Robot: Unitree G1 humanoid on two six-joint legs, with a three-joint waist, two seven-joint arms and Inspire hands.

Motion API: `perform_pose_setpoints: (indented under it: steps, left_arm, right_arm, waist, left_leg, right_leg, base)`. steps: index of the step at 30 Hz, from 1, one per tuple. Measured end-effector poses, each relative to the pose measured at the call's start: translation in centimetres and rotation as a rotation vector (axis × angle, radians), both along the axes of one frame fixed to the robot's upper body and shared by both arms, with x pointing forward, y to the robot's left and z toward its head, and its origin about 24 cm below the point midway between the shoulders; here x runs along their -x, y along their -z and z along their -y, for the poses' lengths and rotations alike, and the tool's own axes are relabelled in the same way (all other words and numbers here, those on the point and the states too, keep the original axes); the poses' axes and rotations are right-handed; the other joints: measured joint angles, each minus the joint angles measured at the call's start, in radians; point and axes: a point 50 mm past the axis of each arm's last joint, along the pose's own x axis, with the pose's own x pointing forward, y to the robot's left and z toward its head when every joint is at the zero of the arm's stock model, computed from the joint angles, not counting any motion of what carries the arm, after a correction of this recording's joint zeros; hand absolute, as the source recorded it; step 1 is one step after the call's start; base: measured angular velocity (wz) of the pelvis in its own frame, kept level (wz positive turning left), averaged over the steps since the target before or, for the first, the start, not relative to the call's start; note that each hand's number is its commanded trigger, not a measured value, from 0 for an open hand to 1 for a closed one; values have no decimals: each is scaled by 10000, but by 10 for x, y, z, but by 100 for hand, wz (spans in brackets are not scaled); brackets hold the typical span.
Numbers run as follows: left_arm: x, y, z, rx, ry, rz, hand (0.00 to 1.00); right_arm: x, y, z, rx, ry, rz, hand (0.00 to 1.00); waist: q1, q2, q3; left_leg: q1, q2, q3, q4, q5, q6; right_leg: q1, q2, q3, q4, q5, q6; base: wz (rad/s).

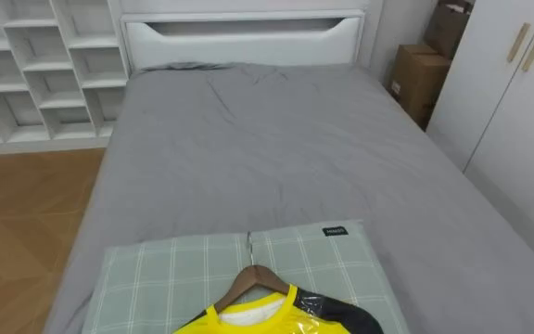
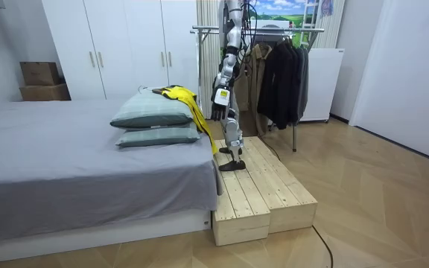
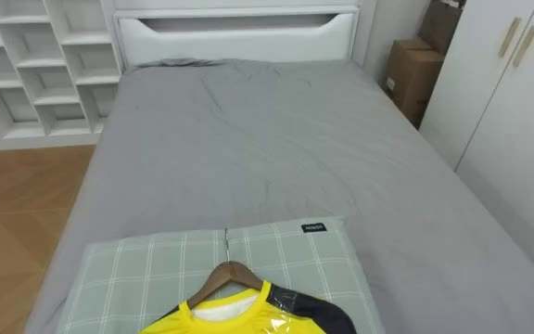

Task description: Hang clothes

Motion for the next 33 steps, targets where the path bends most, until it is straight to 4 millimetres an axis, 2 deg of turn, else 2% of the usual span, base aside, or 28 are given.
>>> perform_pose_setpoints:
  steps: [4,9,22,33]
  left_arm:
    - [1,0,-1,-205,88,-88,0]
    - [1,-1,-3,-329,359,-164,0]
    - [8,-2,-8,-1073,622,-572,0]
    - [20,-4,-14,-1422,644,-885,0]
  right_arm:
    - [4,1,-2,-101,356,-2,0]
    - [2,0,-2,-27,-12,-24,0]
    - [-6,1,-4,89,-45,73,0]
    - [-9,0,-2,194,-459,72,0]
  waist:
    - [-27,-31,10]
    - [15,-37,21]
    - [-213,-30,21]
    - [-209,9,20]
  left_leg:
    - [40,-2,1,-41,-4,-3]
    - [94,61,215,-60,-27,-36]
    - [137,95,108,-57,-42,-66]
    - [161,100,45,111,-106,-76]
  right_leg:
    - [76,7,2,1,3,-4]
    - [-38,71,172,15,27,-42]
    - [105,124,146,-11,28,-45]
    - [149,122,133,-22,-4,-74]
  base:
    - [-2]
    - [-12]
    - [0]
    - [0]
